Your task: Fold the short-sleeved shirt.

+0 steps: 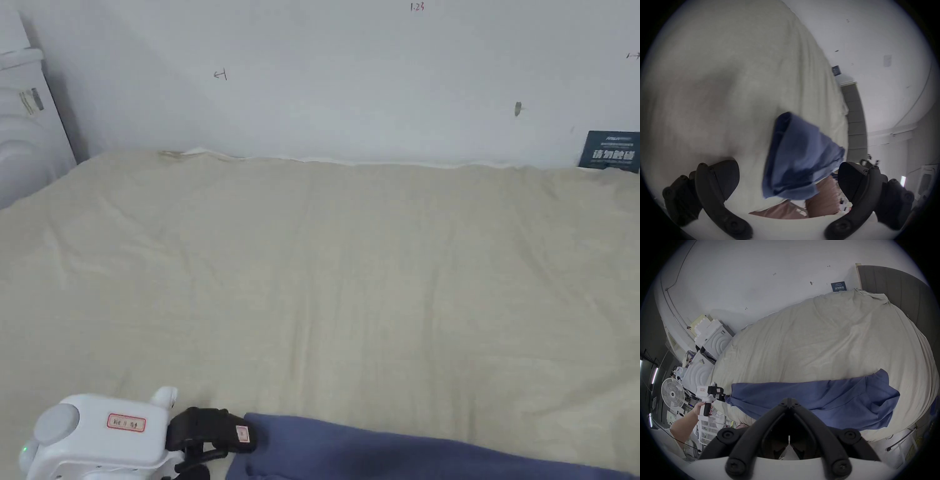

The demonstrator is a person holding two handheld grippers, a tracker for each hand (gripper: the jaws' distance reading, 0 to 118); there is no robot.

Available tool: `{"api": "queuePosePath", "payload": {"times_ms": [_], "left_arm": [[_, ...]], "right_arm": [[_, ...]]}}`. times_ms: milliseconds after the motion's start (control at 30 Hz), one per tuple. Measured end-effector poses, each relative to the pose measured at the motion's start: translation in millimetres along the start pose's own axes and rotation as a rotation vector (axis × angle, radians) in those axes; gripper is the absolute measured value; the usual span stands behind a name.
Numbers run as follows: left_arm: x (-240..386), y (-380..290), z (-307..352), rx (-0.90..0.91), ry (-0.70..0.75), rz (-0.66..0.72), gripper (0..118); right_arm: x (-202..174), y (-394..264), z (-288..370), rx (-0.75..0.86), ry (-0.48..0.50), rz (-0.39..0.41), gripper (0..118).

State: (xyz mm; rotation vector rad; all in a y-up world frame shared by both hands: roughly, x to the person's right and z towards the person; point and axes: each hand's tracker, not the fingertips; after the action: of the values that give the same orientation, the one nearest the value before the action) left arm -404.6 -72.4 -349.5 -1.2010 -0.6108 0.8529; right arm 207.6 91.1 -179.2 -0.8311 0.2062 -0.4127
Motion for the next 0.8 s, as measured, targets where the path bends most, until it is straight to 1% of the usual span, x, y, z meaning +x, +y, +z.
{"api": "queuePosePath", "payload": {"times_ms": [33,133,167,267,400,433,467,500,533,567,600,633,667,700,733,767,800], "left_arm": [[-0.4,3.9,-3.0,-0.014,-0.038,0.006,118],[-8.4,10.6,-19.5,-0.053,-0.137,0.048,118],[-10.2,10.7,-27.7,-0.068,-0.183,0.057,118],[-4.6,12.4,-47.3,-0.124,-0.243,0.059,118],[13.5,18.5,-58.6,-0.171,-0.144,0.004,118],[16.8,18.4,-59.0,-0.173,-0.106,0.013,118],[21.6,18.9,-57.8,-0.172,-0.110,0.017,118],[26.2,19.1,-56.0,-0.178,-0.079,-0.003,118],[28.9,18.2,-54.9,-0.183,-0.069,-0.017,117],[32.4,17.2,-53.3,-0.181,-0.035,-0.049,114],[32.5,16.1,-51.1,-0.178,-0.022,-0.053,103],[33.6,15.2,-49.5,-0.174,-0.004,-0.065,75],[32.9,15.4,-47.1,-0.141,0.069,-0.091,41],[29.8,15.1,-48.1,-0.130,0.135,-0.103,13],[25.1,14.4,-48.3,-0.136,0.165,-0.106,13],[23.6,12.6,-51.1,-0.154,0.120,-0.071,13],[26.4,10.9,-51.2,-0.157,0.105,-0.059,13]], "right_arm": [[-8.2,-2.1,-0.5,0.000,-0.009,0.012,0],[-14.7,-0.9,-5.4,-0.011,-0.017,0.026,0],[-9.9,0.9,-7.6,-0.014,-0.011,0.018,0],[-4.1,3.9,-11.0,-0.021,-0.003,0.010,0],[1.8,3.6,-16.3,-0.041,-0.001,0.003,0],[0.7,1.6,-18.1,-0.046,-0.008,0.004,0],[1.5,0.7,-19.3,-0.053,-0.009,0.005,0],[3.3,0.2,-20.6,-0.060,-0.009,0.006,0],[4.9,-0.6,-21.5,-0.064,-0.008,0.007,0],[2.1,-2.2,-22.6,-0.070,-0.009,0.010,0],[2.0,-3.3,-24.1,-0.076,-0.010,0.007,0],[3.1,-4.0,-25.3,-0.081,-0.009,0.006,0],[4.4,-4.7,-26.7,-0.085,-0.007,0.004,0],[3.2,-6.5,-28.2,-0.091,-0.007,0.005,0],[2.8,-7.5,-29.4,-0.096,-0.007,0.004,0],[2.8,-8.0,-30.5,-0.102,-0.006,0.005,0],[2.5,-8.1,-30.7,-0.107,-0.006,0.007,0]]}}
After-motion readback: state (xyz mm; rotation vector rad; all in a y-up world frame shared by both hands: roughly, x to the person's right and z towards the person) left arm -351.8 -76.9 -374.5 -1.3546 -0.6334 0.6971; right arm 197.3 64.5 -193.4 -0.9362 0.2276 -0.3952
